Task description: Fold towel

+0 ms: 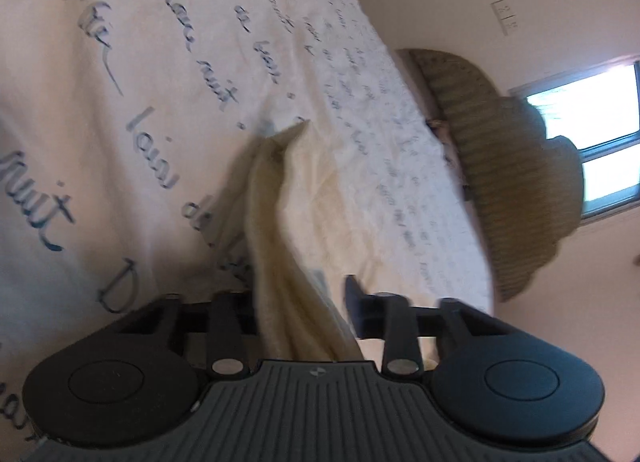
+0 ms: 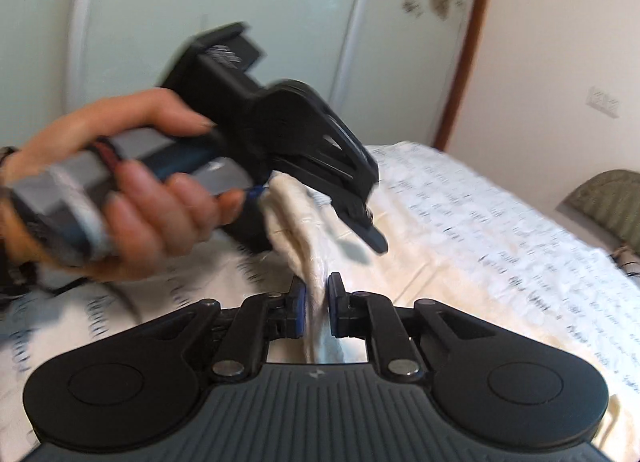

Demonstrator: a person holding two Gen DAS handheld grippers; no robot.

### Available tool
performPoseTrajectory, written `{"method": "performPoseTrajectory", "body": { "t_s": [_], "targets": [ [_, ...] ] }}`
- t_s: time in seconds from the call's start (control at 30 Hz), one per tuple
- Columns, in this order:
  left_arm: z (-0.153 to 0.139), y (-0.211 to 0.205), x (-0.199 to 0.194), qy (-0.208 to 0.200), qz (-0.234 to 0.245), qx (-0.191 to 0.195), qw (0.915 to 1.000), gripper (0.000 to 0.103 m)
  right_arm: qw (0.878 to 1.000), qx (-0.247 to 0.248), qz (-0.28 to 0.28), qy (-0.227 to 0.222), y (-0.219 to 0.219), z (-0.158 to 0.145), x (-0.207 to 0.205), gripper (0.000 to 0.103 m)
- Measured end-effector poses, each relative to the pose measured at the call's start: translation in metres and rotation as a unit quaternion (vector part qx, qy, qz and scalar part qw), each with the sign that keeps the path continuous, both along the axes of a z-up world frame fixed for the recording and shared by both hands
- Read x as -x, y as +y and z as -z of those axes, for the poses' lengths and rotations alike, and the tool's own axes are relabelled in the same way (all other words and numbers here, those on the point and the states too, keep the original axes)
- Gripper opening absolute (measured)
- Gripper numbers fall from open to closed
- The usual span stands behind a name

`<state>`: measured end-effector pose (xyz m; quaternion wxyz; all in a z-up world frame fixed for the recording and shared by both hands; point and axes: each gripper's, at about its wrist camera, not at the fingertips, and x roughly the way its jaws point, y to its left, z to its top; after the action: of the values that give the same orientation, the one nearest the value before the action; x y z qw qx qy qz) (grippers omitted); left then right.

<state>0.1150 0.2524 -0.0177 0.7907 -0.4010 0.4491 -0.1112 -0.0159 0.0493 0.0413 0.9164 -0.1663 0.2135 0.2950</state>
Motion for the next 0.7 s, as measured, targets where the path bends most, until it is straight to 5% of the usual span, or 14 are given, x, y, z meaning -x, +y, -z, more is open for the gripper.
{"method": "performPoseTrajectory", "body": {
  "t_s": [0.1,0.17,0.33,0.5,0.7],
  "targets": [
    [-0.001,0.0,0.004,-0.014,-0.002,-0.01,0.9999,0.014,0.992,-0.105,-0.048,0.051,-0.04,-0.023,0.004,0.011],
    [-0.006,-0.005,0.008,-0.026,-0.005,-0.029,0.9992,0.014,0.987,-0.151,-0.005,0.057,-0.07,-0.036,-0.006,0.011],
    [-0.045,-0.04,0.038,-0.088,-0.011,-0.124,0.9883,0.013,0.988,-0.084,0.113,0.071,-0.079,-0.012,-0.042,0.011],
    [-0.087,-0.089,0.071,-0.147,0.005,-0.156,0.9767,0.013,0.972,-0.202,0.096,0.075,-0.095,-0.02,-0.032,0.011],
    [-0.118,-0.153,0.092,-0.199,0.02,-0.178,0.9635,0.014,0.955,-0.268,0.123,0.041,-0.131,-0.04,-0.014,0.011]
  ]
}}
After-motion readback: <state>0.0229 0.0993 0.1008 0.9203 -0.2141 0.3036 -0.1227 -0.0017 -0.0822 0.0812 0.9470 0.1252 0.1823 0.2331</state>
